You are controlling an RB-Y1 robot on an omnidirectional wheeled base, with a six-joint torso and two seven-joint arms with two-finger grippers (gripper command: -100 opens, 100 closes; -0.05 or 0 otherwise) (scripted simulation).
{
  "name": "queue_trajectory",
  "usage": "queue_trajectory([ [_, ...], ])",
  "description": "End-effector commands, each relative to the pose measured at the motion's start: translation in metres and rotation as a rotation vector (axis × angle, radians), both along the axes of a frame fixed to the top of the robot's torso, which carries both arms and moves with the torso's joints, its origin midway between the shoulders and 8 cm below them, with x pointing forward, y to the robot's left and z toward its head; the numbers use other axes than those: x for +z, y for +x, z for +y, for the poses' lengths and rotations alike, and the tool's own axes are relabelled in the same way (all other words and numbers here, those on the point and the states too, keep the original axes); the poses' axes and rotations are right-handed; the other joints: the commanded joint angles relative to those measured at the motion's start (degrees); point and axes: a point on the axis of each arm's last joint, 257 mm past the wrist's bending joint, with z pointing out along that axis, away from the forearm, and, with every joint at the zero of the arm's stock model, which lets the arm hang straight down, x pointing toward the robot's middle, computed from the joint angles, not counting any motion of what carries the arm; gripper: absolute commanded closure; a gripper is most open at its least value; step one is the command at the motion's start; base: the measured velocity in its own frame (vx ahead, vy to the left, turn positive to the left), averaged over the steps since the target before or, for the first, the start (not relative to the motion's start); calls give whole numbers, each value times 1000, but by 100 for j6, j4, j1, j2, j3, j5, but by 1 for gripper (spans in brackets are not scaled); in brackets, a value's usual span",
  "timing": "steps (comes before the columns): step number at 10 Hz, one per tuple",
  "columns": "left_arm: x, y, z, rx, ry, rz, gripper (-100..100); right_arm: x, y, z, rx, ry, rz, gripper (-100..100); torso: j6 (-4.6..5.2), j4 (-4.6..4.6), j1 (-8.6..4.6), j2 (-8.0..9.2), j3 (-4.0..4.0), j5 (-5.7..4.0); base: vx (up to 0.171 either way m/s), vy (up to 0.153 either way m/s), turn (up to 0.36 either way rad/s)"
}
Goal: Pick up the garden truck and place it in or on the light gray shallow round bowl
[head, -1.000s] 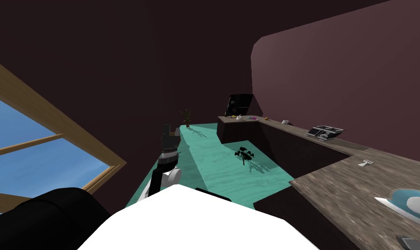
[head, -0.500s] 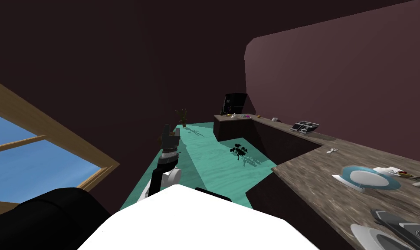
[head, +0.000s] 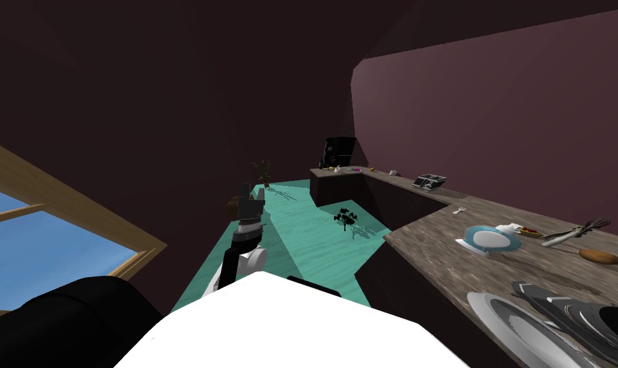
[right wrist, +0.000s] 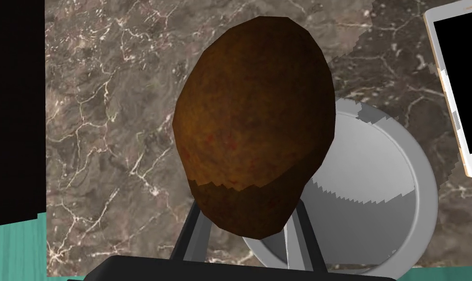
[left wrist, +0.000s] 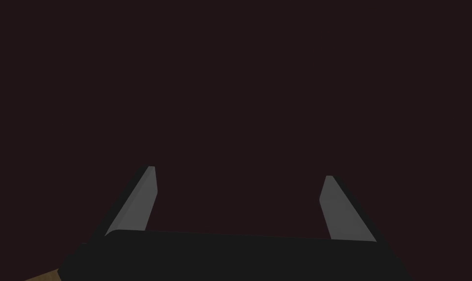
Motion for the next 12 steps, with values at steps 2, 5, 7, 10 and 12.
queue_trajectory([
  [2, 0, 0, 0, 0, 0, 0, 0, -3, -6, 6, -7, 17, 13, 100, 4, 1, 2, 7, 4, 4, -95, -36, -59],
  [5, 0, 0, 0, 0, 0, 0, 0, 3, 3, 7, 10, 11, -5, 100, -15, -9, 28, -49, -27, 13, -4, -2, 0],
  [7, 0, 0, 0, 0, 0, 0, 0, 3, 5, 7, 13, 11, -10, -100, -12, -12, 27, -54, -31, 12, 0, 0, 0],
  [10, 0, 0, 0, 0, 0, 0, 0, 3, 5, 7, 13, 11, -10, -100, -12, -12, 27, -55, -31, 12, 0, 0, 0],
  [12, 0, 0, 0, 0, 0, 0, 0, 15, 23, 17, 26, 11, -10, -100, -12, -12, 27, -55, -31, 12, -8, -13, -44],
])
